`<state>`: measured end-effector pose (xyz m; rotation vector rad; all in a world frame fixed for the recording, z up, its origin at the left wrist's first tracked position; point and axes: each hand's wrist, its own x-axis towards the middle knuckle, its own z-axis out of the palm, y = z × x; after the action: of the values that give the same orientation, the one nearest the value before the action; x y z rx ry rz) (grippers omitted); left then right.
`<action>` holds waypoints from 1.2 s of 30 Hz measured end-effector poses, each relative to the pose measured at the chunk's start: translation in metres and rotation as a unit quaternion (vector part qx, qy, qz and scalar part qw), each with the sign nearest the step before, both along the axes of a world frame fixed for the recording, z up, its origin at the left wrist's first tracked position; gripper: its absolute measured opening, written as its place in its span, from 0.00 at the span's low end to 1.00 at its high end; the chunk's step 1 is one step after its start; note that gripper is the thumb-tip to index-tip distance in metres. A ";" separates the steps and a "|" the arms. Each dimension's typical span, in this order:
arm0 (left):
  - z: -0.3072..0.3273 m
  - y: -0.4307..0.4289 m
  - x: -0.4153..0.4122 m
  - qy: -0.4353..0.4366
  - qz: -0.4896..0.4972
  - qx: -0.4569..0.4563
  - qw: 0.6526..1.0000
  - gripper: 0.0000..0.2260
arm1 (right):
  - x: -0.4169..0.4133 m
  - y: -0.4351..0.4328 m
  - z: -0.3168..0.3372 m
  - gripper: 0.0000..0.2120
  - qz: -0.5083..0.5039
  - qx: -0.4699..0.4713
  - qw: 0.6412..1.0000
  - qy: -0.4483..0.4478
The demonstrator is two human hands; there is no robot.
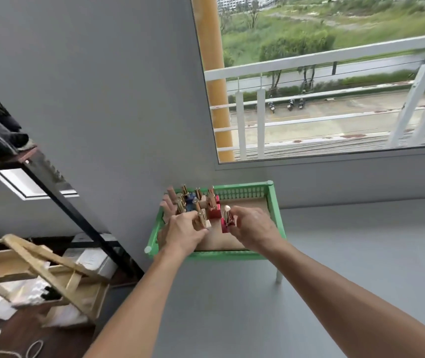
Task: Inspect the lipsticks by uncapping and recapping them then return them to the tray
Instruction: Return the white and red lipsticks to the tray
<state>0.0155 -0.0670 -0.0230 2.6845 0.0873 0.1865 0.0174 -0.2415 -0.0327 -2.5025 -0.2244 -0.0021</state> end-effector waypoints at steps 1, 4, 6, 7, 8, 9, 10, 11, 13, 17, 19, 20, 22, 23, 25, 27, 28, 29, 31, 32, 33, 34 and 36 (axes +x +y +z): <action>-0.003 0.001 0.005 0.002 0.004 0.010 1.000 0.13 | 0.004 0.003 -0.003 0.07 -0.001 -0.004 1.000 0.001; -0.013 0.005 0.015 -0.003 0.006 0.014 1.000 0.15 | 0.014 0.011 -0.012 0.10 -0.005 -0.025 1.000 0.000; -0.019 0.006 0.017 -0.009 0.001 0.011 1.000 0.15 | 0.017 0.014 -0.017 0.11 -0.004 -0.032 0.999 0.007; -0.021 0.006 0.017 -0.013 0.001 0.010 1.000 0.15 | 0.018 0.015 -0.020 0.11 -0.002 -0.032 0.999 0.012; -0.023 0.007 0.016 -0.020 0.001 0.010 1.000 0.15 | 0.019 0.017 -0.023 0.12 0.000 -0.030 0.999 0.015; -0.024 0.008 0.016 -0.028 -0.001 0.011 1.000 0.14 | 0.019 0.018 -0.026 0.12 0.001 -0.027 0.999 0.018; -0.024 0.008 0.015 -0.036 -0.002 0.011 0.999 0.13 | 0.020 0.020 -0.028 0.12 0.000 -0.025 1.000 0.018; -0.024 0.008 0.013 -0.043 -0.001 0.009 0.999 0.12 | 0.020 0.021 -0.029 0.13 -0.001 -0.024 1.000 0.015; -0.023 0.009 0.008 -0.055 0.014 -0.004 0.998 0.12 | 0.021 0.023 -0.032 0.15 -0.004 -0.020 1.000 0.002; -0.029 0.013 -0.004 -0.057 0.055 -0.009 0.997 0.14 | 0.019 0.026 -0.038 0.13 -0.017 -0.002 1.000 -0.012; -0.033 0.011 -0.005 -0.033 0.060 -0.003 0.998 0.15 | 0.019 0.028 -0.041 0.11 -0.030 0.001 0.999 -0.012; -0.034 0.009 -0.004 -0.023 0.062 -0.001 0.998 0.16 | 0.020 0.030 -0.042 0.10 -0.036 0.003 0.999 -0.012; -0.035 0.007 0.003 -0.012 0.058 -0.003 0.998 0.17 | 0.022 0.032 -0.044 0.09 -0.041 0.007 0.999 -0.008; -0.036 0.006 0.006 -0.009 0.053 -0.007 0.999 0.17 | 0.023 0.033 -0.044 0.09 -0.043 0.010 0.999 -0.006; -0.038 0.006 0.013 -0.007 0.047 -0.009 0.999 0.16 | 0.026 0.034 -0.045 0.08 -0.050 0.013 0.999 -0.004; -0.040 0.007 0.018 -0.018 0.052 0.005 0.998 0.14 | 0.031 0.036 -0.046 0.07 -0.057 0.012 0.998 -0.006; -0.041 0.007 0.020 -0.024 0.055 0.015 0.998 0.14 | 0.033 0.037 -0.047 0.07 -0.061 0.012 0.998 -0.006; -0.041 0.008 0.022 -0.027 0.058 0.023 0.998 0.13 | 0.035 0.038 -0.047 0.07 -0.064 0.014 0.998 -0.008; -0.042 0.009 0.027 -0.028 0.059 0.030 0.997 0.12 | 0.039 0.040 -0.048 0.08 -0.073 0.018 0.997 -0.013; -0.043 0.009 0.029 -0.028 0.059 0.030 0.997 0.11 | 0.041 0.041 -0.048 0.09 -0.078 0.019 0.997 -0.017; -0.043 0.010 0.031 -0.030 0.057 0.032 0.997 0.11 | 0.043 0.043 -0.048 0.10 -0.081 0.021 0.996 -0.019; -0.043 0.010 0.033 -0.035 0.056 0.039 0.997 0.11 | 0.045 0.044 -0.048 0.10 -0.084 0.023 0.996 -0.018; -0.042 0.010 0.035 -0.046 0.058 0.061 0.995 0.11 | 0.048 0.046 -0.048 0.10 -0.086 0.026 0.996 -0.011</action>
<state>0.0502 -0.0573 -0.0648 2.7882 0.2114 0.3617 0.0655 -0.1950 -0.0807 -2.4626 -0.0179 -0.1051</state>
